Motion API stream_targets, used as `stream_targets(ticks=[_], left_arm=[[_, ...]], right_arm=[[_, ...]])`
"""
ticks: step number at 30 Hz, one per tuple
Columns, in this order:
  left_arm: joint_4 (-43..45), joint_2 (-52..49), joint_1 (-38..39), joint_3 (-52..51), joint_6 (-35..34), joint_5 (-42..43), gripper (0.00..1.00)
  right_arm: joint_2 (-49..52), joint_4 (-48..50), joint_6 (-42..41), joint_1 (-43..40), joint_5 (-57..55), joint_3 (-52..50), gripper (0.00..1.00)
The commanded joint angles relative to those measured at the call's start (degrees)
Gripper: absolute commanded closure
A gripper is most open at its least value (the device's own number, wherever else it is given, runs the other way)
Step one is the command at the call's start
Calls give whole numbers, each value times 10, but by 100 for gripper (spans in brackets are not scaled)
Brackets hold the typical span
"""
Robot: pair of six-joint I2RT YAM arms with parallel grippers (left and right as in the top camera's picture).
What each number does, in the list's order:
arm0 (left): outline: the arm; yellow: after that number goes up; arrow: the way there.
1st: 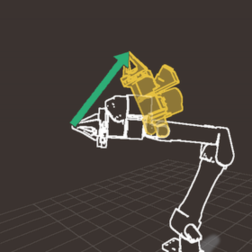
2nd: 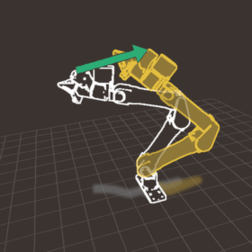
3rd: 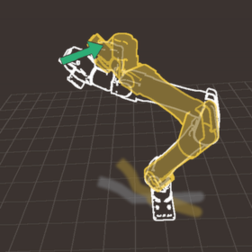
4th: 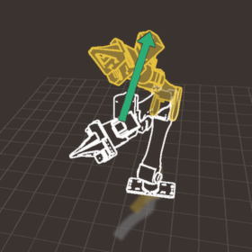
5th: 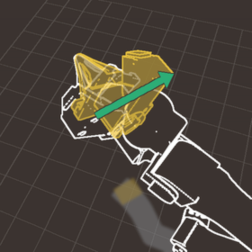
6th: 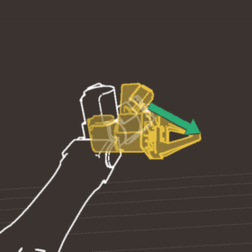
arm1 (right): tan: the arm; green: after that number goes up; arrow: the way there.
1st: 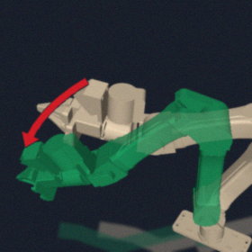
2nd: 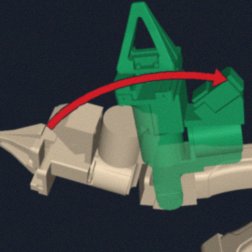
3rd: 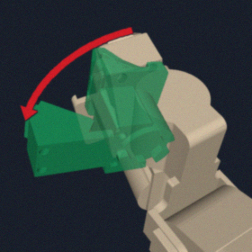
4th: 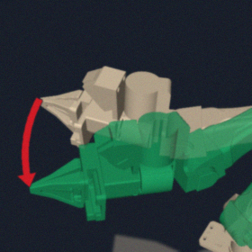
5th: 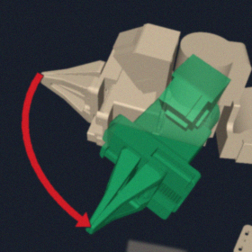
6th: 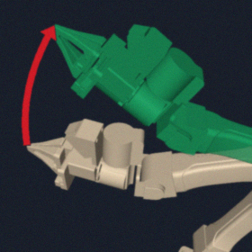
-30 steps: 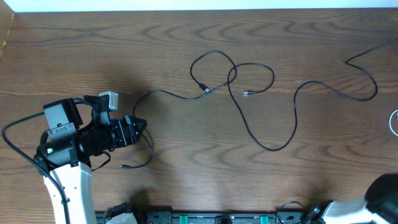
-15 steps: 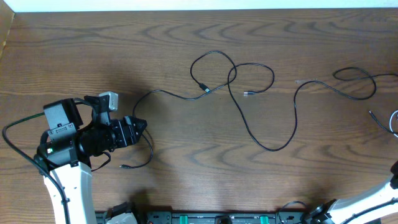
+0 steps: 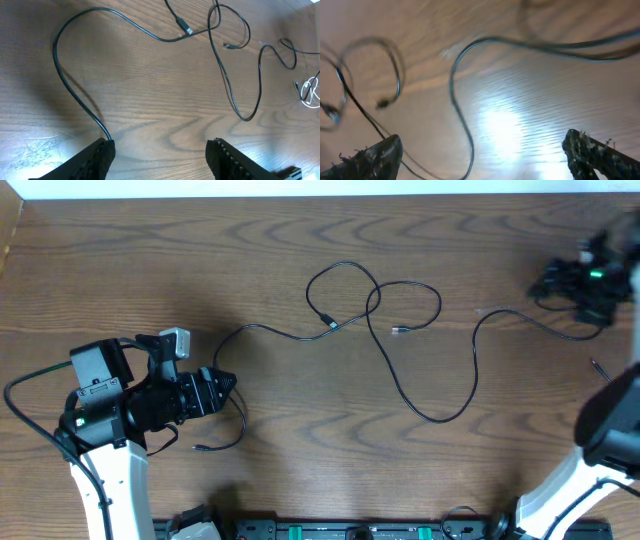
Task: Untangle cables
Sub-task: 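Return the right gripper to the center and grasp another black cable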
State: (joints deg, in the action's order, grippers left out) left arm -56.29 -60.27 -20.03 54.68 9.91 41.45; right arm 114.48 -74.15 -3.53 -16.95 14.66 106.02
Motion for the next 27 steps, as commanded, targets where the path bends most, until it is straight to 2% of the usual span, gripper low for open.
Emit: stream_targets(ticks=[1,3,8,11,15,20,23,27], left_arm=[[-2,2,1,3,2,1,36],[-2,2,1,3,2,1,36],[-2,2,1,3,2,1,36],[-1,2,1,3,2,1,36],[0,2,1,3,2,1,36],[0,2,1,3,1,1,36],[0,2,1,3,1,1,36],[0,2,1,3,1,1,36]], right_arm=[[-5,-12,-21,59,-54,-7,1],[-5,-13,-9,89,-53,-15,1],[-5,-29,126,176,-51,-62,1],[-5,-34,181,227,-51,-108,1],[-5,-9,213,286,-51,-177,1],[-5,55,216,351,-57,-248,1],[-5,75,216,374,-57,-267,6],[-5,94,215,395,-53,-287,21]])
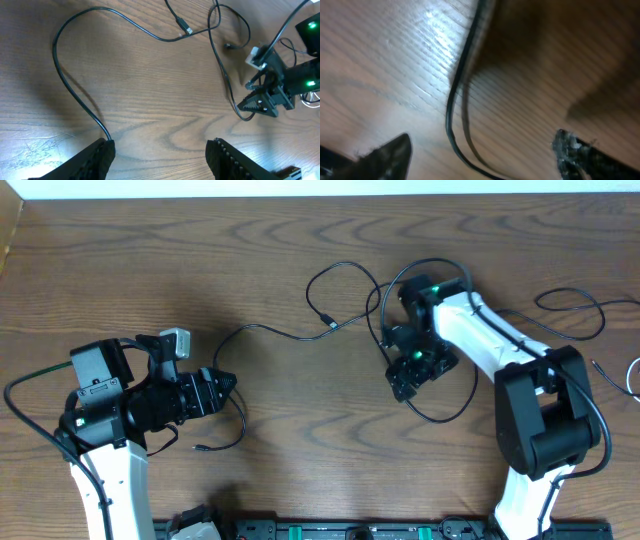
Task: Untangle cables
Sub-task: 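Return the right gripper to the center and grasp another black cable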
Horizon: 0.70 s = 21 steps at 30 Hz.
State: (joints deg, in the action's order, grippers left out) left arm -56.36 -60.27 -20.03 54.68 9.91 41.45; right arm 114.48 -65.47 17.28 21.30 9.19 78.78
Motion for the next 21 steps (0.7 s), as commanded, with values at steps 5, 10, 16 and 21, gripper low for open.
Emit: stream_targets(ticks=[5,10,16,21], left_arm=[[0,2,1,3,1,1,36],[0,2,1,3,1,1,36],[0,2,1,3,1,1,36],[0,2,1,3,1,1,36]], right_arm=[[-5,28,-12,28,6,-40,36],[-5,63,-38,37,6,-64,64],[-5,110,-94,39,6,-83,99],[-8,114,-172,37,-20,-64,99]])
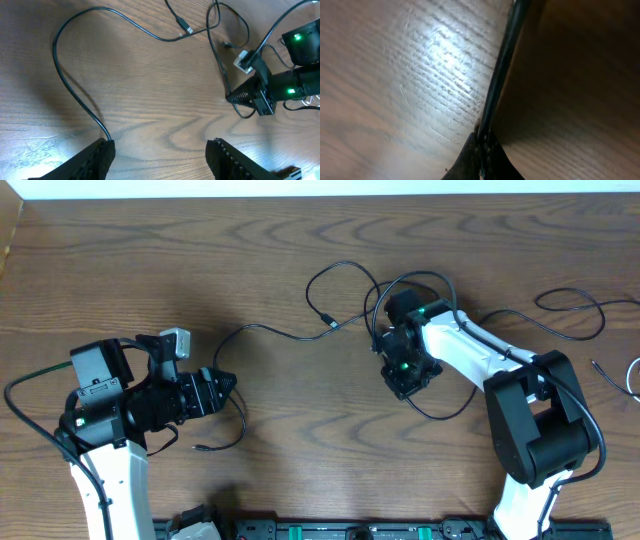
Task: Untangle cables
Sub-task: 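Return the right gripper to the center and grasp another black cable, then pull the black cable off to the right side with the right gripper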
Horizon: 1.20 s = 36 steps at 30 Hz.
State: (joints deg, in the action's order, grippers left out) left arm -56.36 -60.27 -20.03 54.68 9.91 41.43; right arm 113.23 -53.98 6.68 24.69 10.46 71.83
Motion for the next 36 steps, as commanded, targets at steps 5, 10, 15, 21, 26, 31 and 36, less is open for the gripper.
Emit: stream_targets(ticks=[5,10,15,21,26,31,36], left_arm=[[0,2,1,3,2,1,36],[0,2,1,3,2,1,36],[0,2,1,3,1,1,36],[0,2,1,3,2,1,36],[0,2,1,3,2,1,36],[-2,2,1,3,1,1,36],[-3,2,1,3,2,1,36]], right_arm=[[-46,-90,-126,-23,-196,113,99],[-112,-125,-139,-73,-300,240,99],[-169,-119,-139,-170,-309,352,99],[-200,-105,-139,-326,-309,417,99],[-195,-68,-139,-462,-306,420,99],[-184,-40,-162,-557,-258,420,99],[-154,-23,-176,-625,-146,420,99]])
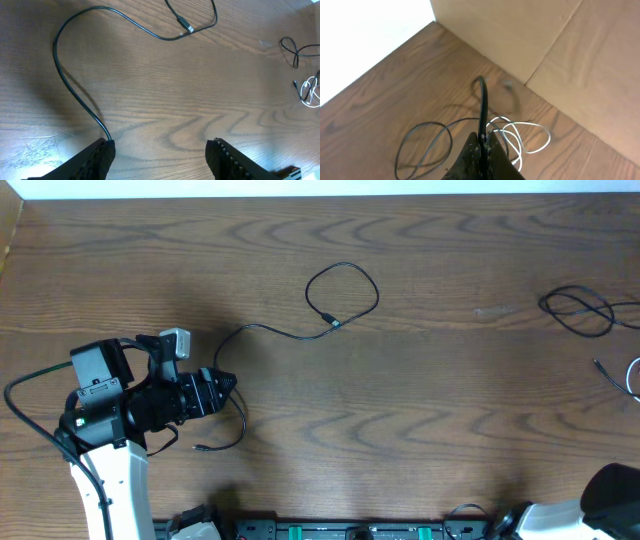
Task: Untangle cables
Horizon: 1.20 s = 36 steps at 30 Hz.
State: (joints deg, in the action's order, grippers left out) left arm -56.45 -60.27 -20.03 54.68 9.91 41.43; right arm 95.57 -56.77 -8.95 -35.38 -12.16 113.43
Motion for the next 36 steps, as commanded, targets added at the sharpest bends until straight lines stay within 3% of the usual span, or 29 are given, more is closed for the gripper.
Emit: stream_targets(ticks=[1,5,6,7,9,10,24,30,36], left_arm=[[-2,2,1,3,2,1,36],[-5,2,1,3,2,1,36],[-5,2,1,3,2,1,36],[-5,2,1,3,1,1,36],[-5,2,1,3,1,1,36],[-6,2,1,3,1,1,36],[-5,2,1,3,2,1,36],[-5,2,1,3,2,1,36],[-5,2,1,3,2,1,36]], right_arm=[[37,7,-20,-37,98,4,99],[93,3,-17,-63,161,4,98],[105,0,-17,-66,173,4,92],[118,-5,-17,-69,186,4,81],[144,-19,-17,-74,213,4,17],[155,-27,-17,-75,223,4,1],[198,-160,-12,-42,334,3,1],[198,-227,-4,41,331,1,1],[198,-263,91,156,274,-1,1]])
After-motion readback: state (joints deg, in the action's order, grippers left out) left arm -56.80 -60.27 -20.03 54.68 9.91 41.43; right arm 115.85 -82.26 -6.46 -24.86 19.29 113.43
